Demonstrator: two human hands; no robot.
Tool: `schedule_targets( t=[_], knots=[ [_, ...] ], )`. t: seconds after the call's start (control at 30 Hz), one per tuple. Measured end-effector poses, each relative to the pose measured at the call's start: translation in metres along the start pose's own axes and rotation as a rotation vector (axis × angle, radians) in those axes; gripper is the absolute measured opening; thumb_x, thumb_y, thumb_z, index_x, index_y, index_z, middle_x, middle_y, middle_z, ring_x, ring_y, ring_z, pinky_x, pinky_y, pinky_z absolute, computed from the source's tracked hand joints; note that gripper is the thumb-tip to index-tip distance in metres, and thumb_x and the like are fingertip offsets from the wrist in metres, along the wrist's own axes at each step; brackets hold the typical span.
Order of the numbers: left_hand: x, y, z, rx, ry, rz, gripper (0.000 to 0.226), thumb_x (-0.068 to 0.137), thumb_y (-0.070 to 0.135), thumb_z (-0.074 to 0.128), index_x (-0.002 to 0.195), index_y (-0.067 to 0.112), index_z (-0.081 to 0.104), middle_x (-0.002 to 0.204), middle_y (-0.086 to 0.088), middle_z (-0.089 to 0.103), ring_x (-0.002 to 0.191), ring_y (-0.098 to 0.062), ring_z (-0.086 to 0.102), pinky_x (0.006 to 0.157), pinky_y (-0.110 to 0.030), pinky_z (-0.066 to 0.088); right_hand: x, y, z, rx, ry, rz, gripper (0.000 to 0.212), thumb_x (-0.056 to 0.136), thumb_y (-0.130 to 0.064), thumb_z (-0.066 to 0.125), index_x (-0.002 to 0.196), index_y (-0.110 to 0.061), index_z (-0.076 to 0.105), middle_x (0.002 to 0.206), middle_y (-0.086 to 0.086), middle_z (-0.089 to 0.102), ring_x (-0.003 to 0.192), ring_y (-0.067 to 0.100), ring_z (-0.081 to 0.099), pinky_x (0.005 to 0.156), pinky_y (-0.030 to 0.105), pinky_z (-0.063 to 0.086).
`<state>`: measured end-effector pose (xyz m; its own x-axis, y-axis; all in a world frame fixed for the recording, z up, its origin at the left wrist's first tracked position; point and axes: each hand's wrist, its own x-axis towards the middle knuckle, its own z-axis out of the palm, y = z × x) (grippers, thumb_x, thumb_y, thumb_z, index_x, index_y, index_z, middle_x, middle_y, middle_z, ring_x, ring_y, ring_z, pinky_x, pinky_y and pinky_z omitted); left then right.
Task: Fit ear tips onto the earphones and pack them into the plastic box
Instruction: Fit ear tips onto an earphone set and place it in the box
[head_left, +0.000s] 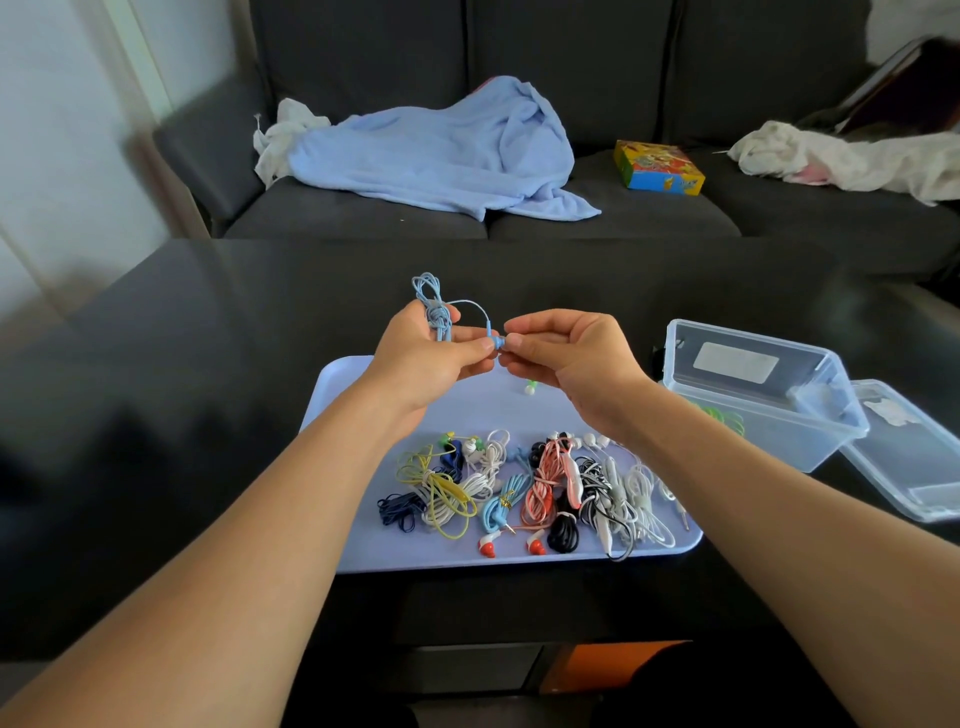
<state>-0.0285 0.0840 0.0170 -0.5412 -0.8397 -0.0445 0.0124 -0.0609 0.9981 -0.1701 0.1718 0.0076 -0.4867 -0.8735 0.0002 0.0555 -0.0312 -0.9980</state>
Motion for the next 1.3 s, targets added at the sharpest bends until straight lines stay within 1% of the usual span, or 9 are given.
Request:
schedule_targets(
  t=[0.13, 0.27, 0.4, 0.5, 0.67, 0.8, 0.93, 1.13, 1.3],
  knots=[
    [0.0023, -0.0022, -0.0003, 0.096, 0.008, 0.029, 0.032, 0.087, -0.003, 0.071, 0.1, 0.014, 0.047, 0.097, -0.011, 0.075, 0.086, -0.023, 0.074, 0.077, -0.03, 0.06, 0.0019, 0.0019, -0.0004, -0.089, 0.005, -0.057, 0.012, 0.088, 0.001, 0.07, 0.099, 0.0, 0.074, 0.085, 0.015, 0.077, 0.074, 0.022, 0.075, 0.071, 0.025, 0.061],
    [0.0009, -0.0034, -0.0005, 0.225, 0.021, 0.098, 0.033, 0.086, -0.001, 0.073, 0.1, 0.014, 0.047, 0.093, -0.009, 0.075, 0.079, -0.021, 0.075, 0.075, -0.03, 0.061, 0.0025, 0.0031, -0.0019, -0.141, -0.01, -0.095, 0.011, 0.088, 0.002, 0.07, 0.098, 0.0, 0.074, 0.085, 0.016, 0.077, 0.075, 0.023, 0.076, 0.071, 0.026, 0.061],
    [-0.0001, -0.0057, -0.0015, 0.373, 0.034, 0.146, 0.036, 0.083, 0.003, 0.077, 0.101, 0.016, 0.048, 0.088, -0.001, 0.076, 0.078, -0.016, 0.075, 0.086, -0.038, 0.059, 0.0032, 0.0037, -0.0043, -0.255, -0.023, -0.153, 0.012, 0.089, 0.002, 0.07, 0.1, 0.0, 0.074, 0.087, 0.019, 0.076, 0.077, 0.025, 0.076, 0.072, 0.026, 0.061],
    [-0.0013, -0.0054, -0.0008, 0.298, 0.027, 0.135, 0.036, 0.084, 0.0, 0.075, 0.1, 0.016, 0.048, 0.092, -0.006, 0.075, 0.083, -0.018, 0.075, 0.089, -0.039, 0.059, 0.0032, 0.0038, -0.0053, -0.29, -0.033, -0.185, 0.016, 0.088, 0.003, 0.071, 0.103, 0.001, 0.073, 0.088, 0.018, 0.076, 0.078, 0.025, 0.076, 0.075, 0.027, 0.062],
    [-0.0016, -0.0044, 0.0016, 0.234, 0.038, 0.139, 0.032, 0.086, 0.001, 0.073, 0.1, 0.014, 0.048, 0.09, -0.006, 0.075, 0.08, -0.018, 0.075, 0.088, -0.038, 0.06, 0.0027, 0.0043, -0.0033, -0.384, -0.033, -0.249, 0.023, 0.082, 0.001, 0.078, 0.104, 0.0, 0.075, 0.087, 0.009, 0.077, 0.076, 0.018, 0.076, 0.074, 0.026, 0.061],
    [-0.0011, -0.0046, 0.0019, 0.26, 0.051, 0.157, 0.033, 0.085, 0.002, 0.075, 0.098, 0.017, 0.049, 0.09, -0.006, 0.075, 0.079, -0.018, 0.075, 0.087, -0.039, 0.06, 0.0045, 0.005, -0.0025, -0.373, 0.02, -0.246, 0.021, 0.082, 0.0, 0.079, 0.102, -0.002, 0.075, 0.082, 0.007, 0.077, 0.073, 0.018, 0.076, 0.076, 0.031, 0.062],
    [-0.0021, -0.004, 0.001, 0.246, 0.066, 0.172, 0.036, 0.082, -0.002, 0.077, 0.094, 0.017, 0.049, 0.088, -0.01, 0.075, 0.079, -0.023, 0.075, 0.08, -0.039, 0.062, 0.0038, 0.0041, -0.0029, -0.362, 0.041, -0.23, 0.02, 0.081, -0.002, 0.081, 0.1, -0.004, 0.076, 0.081, 0.006, 0.077, 0.073, 0.018, 0.076, 0.078, 0.038, 0.063],
    [-0.0031, -0.0031, -0.0015, 0.26, 0.073, 0.179, 0.038, 0.077, -0.005, 0.08, 0.091, 0.013, 0.05, 0.085, -0.012, 0.076, 0.078, -0.024, 0.076, 0.078, -0.04, 0.063, 0.0022, -0.0002, -0.0034, -0.42, 0.024, -0.233, 0.014, 0.08, -0.004, 0.081, 0.093, -0.009, 0.077, 0.079, 0.008, 0.077, 0.072, 0.018, 0.076, 0.077, 0.043, 0.063],
    [-0.0035, -0.0026, -0.0033, 0.268, 0.089, 0.183, 0.041, 0.073, -0.006, 0.082, 0.086, 0.013, 0.049, 0.082, -0.011, 0.076, 0.074, -0.023, 0.076, 0.077, -0.041, 0.063, 0.0018, -0.0002, -0.0011, -0.457, 0.019, -0.246, 0.017, 0.08, 0.001, 0.081, 0.088, -0.013, 0.076, 0.076, 0.009, 0.077, 0.07, 0.018, 0.076, 0.076, 0.05, 0.062]
  ],
)
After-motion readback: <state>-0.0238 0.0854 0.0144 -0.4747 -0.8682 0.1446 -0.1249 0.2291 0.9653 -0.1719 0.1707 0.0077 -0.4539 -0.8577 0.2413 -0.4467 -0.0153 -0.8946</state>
